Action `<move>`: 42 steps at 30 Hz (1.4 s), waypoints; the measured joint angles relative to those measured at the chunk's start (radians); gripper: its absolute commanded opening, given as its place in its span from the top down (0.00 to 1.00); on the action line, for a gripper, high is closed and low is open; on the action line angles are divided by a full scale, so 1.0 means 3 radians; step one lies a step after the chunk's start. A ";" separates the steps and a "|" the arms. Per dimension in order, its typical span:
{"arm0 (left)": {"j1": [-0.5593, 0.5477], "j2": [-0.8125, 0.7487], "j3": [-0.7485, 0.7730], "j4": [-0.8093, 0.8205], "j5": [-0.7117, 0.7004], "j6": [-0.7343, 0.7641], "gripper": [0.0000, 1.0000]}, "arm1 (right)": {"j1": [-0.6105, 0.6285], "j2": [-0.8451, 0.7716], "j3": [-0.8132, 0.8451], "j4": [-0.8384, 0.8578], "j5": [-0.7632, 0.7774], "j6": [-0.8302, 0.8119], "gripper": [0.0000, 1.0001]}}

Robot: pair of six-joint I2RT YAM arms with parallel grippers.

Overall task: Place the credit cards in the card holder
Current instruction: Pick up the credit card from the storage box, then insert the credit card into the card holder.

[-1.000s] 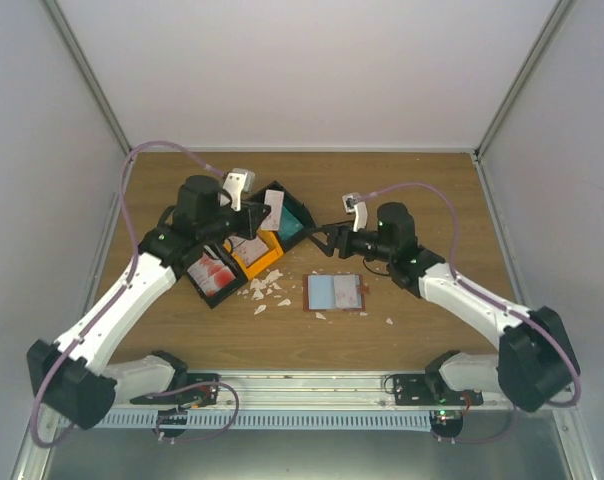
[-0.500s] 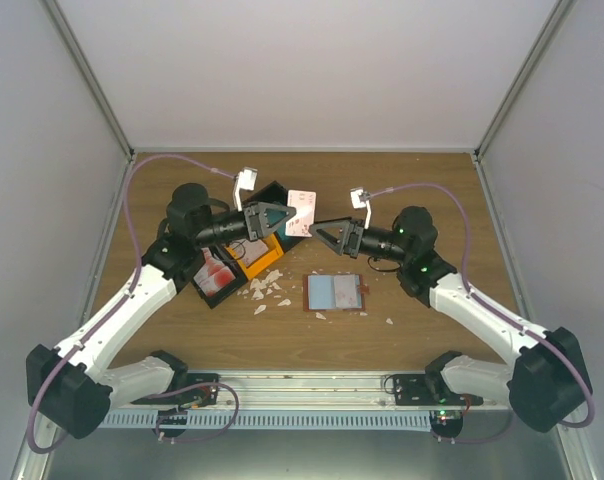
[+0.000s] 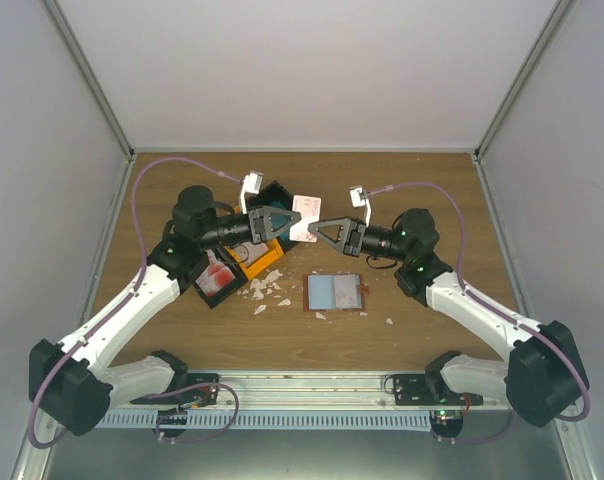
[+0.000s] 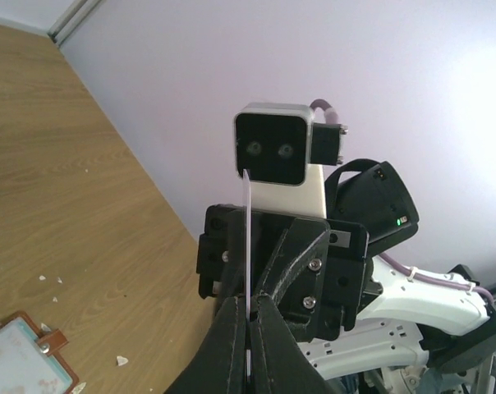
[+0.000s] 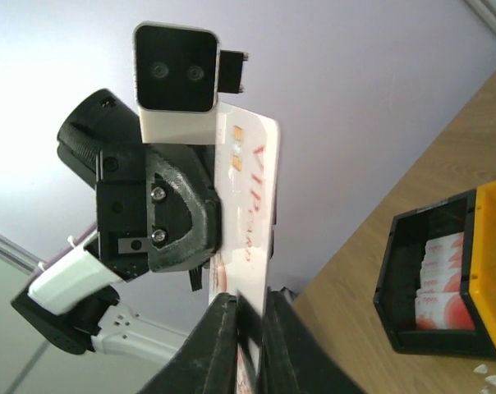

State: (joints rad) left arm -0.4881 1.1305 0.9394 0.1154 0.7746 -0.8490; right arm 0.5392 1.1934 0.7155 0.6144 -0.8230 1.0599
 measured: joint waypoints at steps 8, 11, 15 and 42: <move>-0.0015 0.0008 -0.0004 -0.0251 -0.0076 0.0192 0.41 | -0.0005 -0.0006 -0.0005 -0.0149 0.0107 -0.0093 0.99; -0.0023 0.0008 -0.0004 -0.0498 -0.0205 0.0352 0.31 | -0.0037 -0.0047 -0.0010 -0.0470 0.0252 -0.0289 1.00; -0.0037 0.0009 -0.0048 -0.0807 -0.0464 0.0576 0.24 | -0.0098 -0.0139 -0.0024 -0.1043 0.0478 -0.0661 0.99; -0.0741 0.1453 -0.0454 -0.0964 -0.1420 0.0600 0.52 | -0.0638 0.0525 -0.1045 -0.1991 0.0505 -0.1336 0.99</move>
State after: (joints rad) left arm -0.7105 1.5665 0.8032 -0.1738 0.3485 -0.6689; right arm 0.3477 1.3510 0.4019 0.0170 -0.6716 0.6590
